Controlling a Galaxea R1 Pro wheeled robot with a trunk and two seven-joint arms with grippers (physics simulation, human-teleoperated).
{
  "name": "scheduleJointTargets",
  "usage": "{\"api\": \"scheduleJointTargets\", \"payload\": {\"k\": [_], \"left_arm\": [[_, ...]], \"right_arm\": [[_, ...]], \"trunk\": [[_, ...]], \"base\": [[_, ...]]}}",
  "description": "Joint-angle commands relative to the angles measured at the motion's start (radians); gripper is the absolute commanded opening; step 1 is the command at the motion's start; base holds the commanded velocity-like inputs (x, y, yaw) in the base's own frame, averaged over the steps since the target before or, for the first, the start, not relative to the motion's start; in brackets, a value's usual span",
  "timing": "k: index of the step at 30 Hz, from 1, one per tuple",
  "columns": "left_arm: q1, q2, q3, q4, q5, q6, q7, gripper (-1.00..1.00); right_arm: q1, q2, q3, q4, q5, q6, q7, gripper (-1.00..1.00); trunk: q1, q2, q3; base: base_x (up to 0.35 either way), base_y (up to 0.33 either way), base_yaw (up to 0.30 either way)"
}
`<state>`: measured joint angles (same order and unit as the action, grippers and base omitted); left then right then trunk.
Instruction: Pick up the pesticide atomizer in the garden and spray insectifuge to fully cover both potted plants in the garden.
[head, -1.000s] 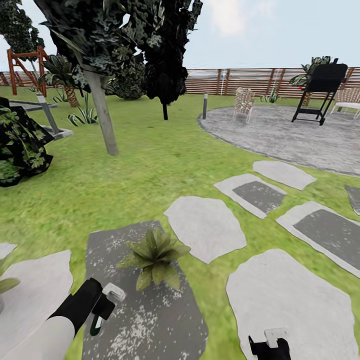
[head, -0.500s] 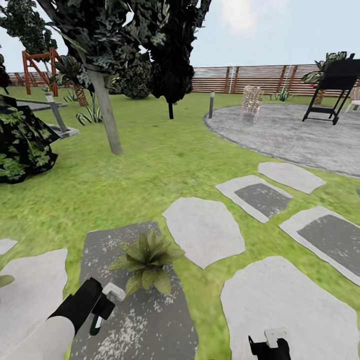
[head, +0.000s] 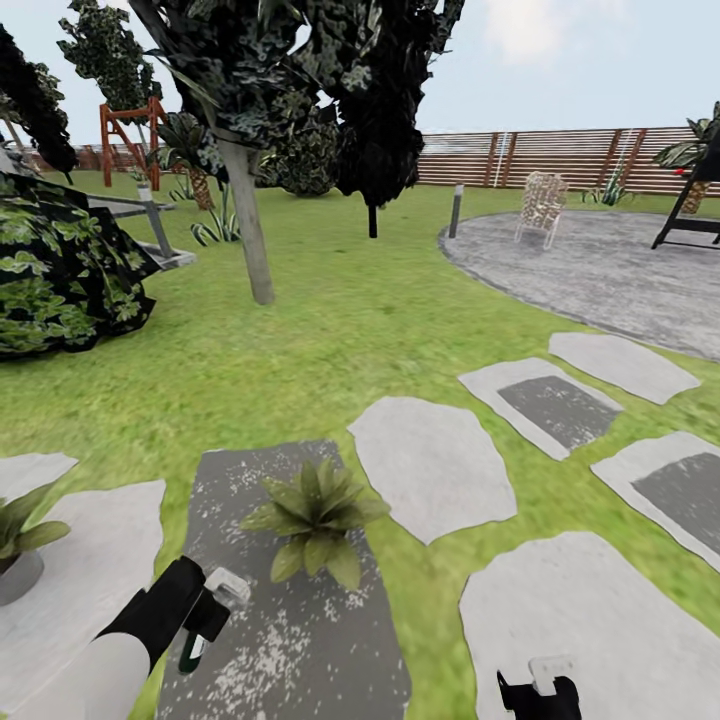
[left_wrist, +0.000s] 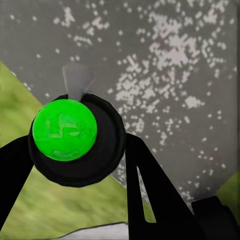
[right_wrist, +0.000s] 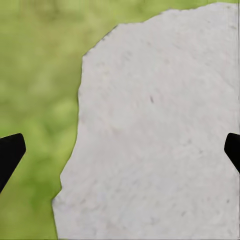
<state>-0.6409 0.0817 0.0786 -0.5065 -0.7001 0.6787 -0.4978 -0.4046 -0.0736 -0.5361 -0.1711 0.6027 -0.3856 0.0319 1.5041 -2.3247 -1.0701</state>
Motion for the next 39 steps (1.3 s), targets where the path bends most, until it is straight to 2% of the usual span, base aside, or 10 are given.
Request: {"api": "scheduleJointTargets", "payload": {"k": [1,8,16,25,39], "left_arm": [[0.0,-0.001,0.006,-0.002,-0.011,0.002,-0.009,-1.0],[0.0,0.0,0.006,-0.003,-0.011,0.002,-0.009,-1.0],[0.0,0.0,0.006,-0.003,-0.011,0.002,-0.008,-1.0],[0.0,-0.001,0.007,-0.005,-0.01,0.002,-0.008,-1.0],[0.0,-0.002,0.007,-0.009,-0.012,0.002,-0.008,-1.0]], "right_arm": [[-0.001,0.0,-0.008,0.001,0.006,-0.004,0.003,1.0],[-0.001,0.001,-0.008,0.002,0.006,-0.004,0.003,1.0],[-0.001,0.001,-0.008,0.002,0.006,-0.004,0.003,1.0],[0.0,0.001,-0.008,0.002,0.006,-0.004,0.003,1.0],[-0.001,0.001,-0.008,0.002,0.006,-0.004,0.003,1.0]], "trunk": [[0.0,0.0,-0.001],[0.0,0.0,-0.001],[0.0,0.0,-0.001],[0.0,0.0,-0.001],[0.0,0.0,-0.001]], "base": [[0.164,-0.193,0.004],[0.152,-0.22,0.041],[-0.06,-0.255,0.262],[-0.018,-0.035,0.256],[0.0,-0.245,0.011]]}}
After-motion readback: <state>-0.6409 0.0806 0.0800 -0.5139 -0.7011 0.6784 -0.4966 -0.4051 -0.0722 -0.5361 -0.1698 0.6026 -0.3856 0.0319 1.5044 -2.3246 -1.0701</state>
